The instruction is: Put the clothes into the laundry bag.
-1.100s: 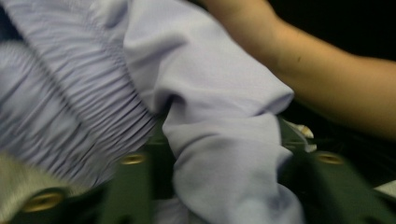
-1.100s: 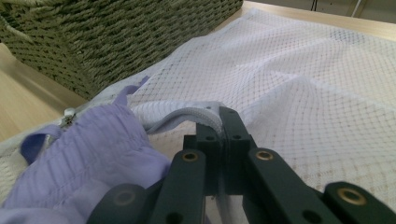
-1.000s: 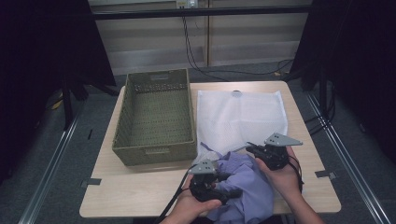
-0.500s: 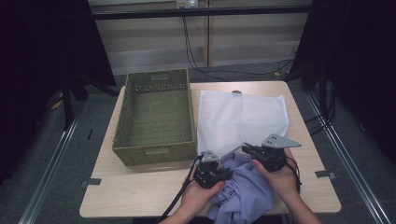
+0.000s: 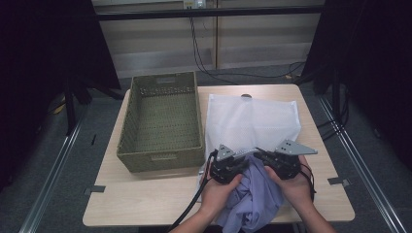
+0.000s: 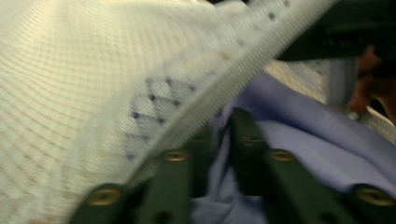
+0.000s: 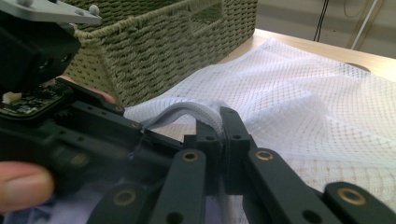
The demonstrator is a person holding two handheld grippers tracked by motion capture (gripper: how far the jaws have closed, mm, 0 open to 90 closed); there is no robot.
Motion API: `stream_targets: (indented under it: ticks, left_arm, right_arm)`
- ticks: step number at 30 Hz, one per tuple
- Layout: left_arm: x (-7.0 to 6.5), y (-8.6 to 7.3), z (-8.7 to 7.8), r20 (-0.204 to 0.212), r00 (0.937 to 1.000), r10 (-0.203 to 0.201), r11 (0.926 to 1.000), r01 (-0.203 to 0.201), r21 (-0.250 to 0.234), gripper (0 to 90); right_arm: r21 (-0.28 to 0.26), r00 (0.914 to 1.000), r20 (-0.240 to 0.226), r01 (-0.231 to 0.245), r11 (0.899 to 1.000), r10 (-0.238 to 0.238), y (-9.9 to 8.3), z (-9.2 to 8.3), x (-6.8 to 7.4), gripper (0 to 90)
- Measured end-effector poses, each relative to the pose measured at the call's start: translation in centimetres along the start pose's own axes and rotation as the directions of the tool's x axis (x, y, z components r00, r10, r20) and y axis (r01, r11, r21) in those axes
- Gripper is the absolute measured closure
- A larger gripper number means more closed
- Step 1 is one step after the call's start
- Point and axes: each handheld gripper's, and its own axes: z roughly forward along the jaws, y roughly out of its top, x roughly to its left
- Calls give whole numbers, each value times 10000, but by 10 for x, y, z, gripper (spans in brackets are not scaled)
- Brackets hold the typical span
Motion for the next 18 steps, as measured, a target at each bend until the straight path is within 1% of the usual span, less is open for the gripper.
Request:
stream_targets:
  ticks: [1, 2, 4, 6, 7, 8, 9, 10, 11, 12, 13, 14, 15, 16, 17, 18]
  left_arm:
    - [-1, 1, -5, -45, 9999, 93, 9999, -93, -128, 575]
    - [-1, 2, -12, 147, 9999, 3, 9999, 0, -173, 495]
    - [0, 5, -29, 580, 9983, -15, 9994, 35, -345, 389]
    - [2, 5, -44, 1051, 9944, -115, 9995, 144, -269, 312]
    - [2, 3, -49, 1249, 9921, -76, 9999, 92, -118, 260]
    - [2, 0, -52, 1458, 9893, -25, 9998, -4, 199, 218]
    - [2, -4, -53, 1659, 9861, -90, 9985, -2, 553, 198]
    - [1, -9, -52, 1859, 9825, -102, 9957, -72, 928, 170]
    - [-1, -14, -50, 1943, 9809, -52, 9915, -201, 1282, 155]
    - [-3, -18, -47, 1905, 9817, 42, 9868, -349, 1579, 158]
    - [-5, -21, -44, 1762, 9840, 262, 9800, -601, 1898, 173]
    - [-8, -23, -42, 1205, 9911, 572, 9790, -793, 1879, 235]
    - [-8, -23, -42, 1205, 9911, 572, 9790, -793, 1879, 347]
    - [-10, -24, -39, 712, 9933, 913, 9792, -1026, 1752, 440]
    - [-9, -24, -36, 821, 9933, 807, 9758, -956, 1965, 503]
    - [-7, -23, -31, 1083, 9927, 540, 9717, -772, 2232, 615]
  right_arm:
    - [43, 10000, -26, -41, 10000, 41, -1, 0, -1, 886]
    - [72, 10000, -32, -3, 10000, 3, -2, 0, -2, 886]
    - [72, 10000, 24, -60, 10000, 60, -3, -1, -4, 886]
    - [65, 9999, 79, -132, 9999, 131, -3, -2, -6, 886]
    - [51, 9997, 116, -193, 9998, 192, -3, -2, -6, 886]
    - [57, 9997, 74, -216, 9997, 216, -3, -2, -7, 886]
    - [73, 9997, 42, -237, 9997, 237, -3, -2, -7, 886]
    - [125, 9997, 12, -227, 9997, 227, -3, -2, -6, 885]
    - [134, 9998, 3, -179, 9998, 179, -3, -1, -6, 885]
    - [155, 9999, 6, -173, 9997, 173, -3, 0, -5, 885]
    - [160, 9998, 8, -179, 9997, 179, -3, 0, -4, 886]
    - [198, 9998, -31, -183, 9996, 183, -3, 1, -4, 885]
    - [198, 9998, -31, -183, 9996, 183, -3, 1, -4, 885]
    - [197, 9999, -58, -118, 9997, 119, -2, 2, -2, 886]
    - [187, 9999, -63, -112, 9998, 114, -2, 2, -1, 885]
    - [188, 9999, -104, -88, 9998, 90, -2, 2, -1, 886]
